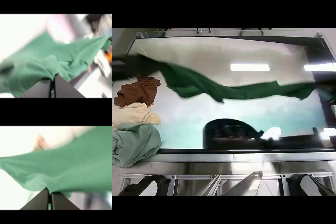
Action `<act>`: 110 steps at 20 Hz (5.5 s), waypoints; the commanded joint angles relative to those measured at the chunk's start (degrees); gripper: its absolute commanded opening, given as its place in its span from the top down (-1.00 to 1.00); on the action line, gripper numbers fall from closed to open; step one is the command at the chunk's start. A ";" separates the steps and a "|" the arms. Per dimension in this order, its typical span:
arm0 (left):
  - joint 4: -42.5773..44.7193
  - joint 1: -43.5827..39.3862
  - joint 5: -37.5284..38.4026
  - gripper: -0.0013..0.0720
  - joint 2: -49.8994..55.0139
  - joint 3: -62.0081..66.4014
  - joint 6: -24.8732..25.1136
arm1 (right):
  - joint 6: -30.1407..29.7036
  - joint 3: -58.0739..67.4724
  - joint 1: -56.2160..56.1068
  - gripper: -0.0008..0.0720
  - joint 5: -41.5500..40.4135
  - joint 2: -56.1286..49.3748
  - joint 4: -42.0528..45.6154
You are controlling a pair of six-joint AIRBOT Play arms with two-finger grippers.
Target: Fold the shirts.
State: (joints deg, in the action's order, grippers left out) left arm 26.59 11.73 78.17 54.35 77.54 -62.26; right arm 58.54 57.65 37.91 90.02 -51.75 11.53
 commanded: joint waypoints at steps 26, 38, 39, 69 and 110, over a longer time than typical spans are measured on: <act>8.02 -0.83 5.33 0.16 66.23 38.86 3.74 | -7.67 19.19 -25.05 -0.16 -48.26 -43.45 18.86; 19.28 12.83 18.69 0.16 53.11 10.51 -2.73 | 2.43 1.73 -5.44 0.01 -13.33 -38.75 41.64; 21.09 12.63 17.51 0.16 51.28 5.99 -2.69 | 1.70 -1.97 -4.72 -0.18 -14.14 -38.77 41.59; 20.63 6.05 3.50 0.90 41.13 -20.13 4.79 | -4.13 -13.18 -12.98 0.94 -11.26 -40.44 36.83; 5.64 -1.05 0.63 0.91 69.05 38.05 4.24 | -18.47 25.24 -20.09 0.94 -28.06 -58.84 -0.37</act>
State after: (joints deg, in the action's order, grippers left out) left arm 32.10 10.81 80.73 122.06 118.41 -59.90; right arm 41.89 79.05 17.50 58.85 -104.95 12.08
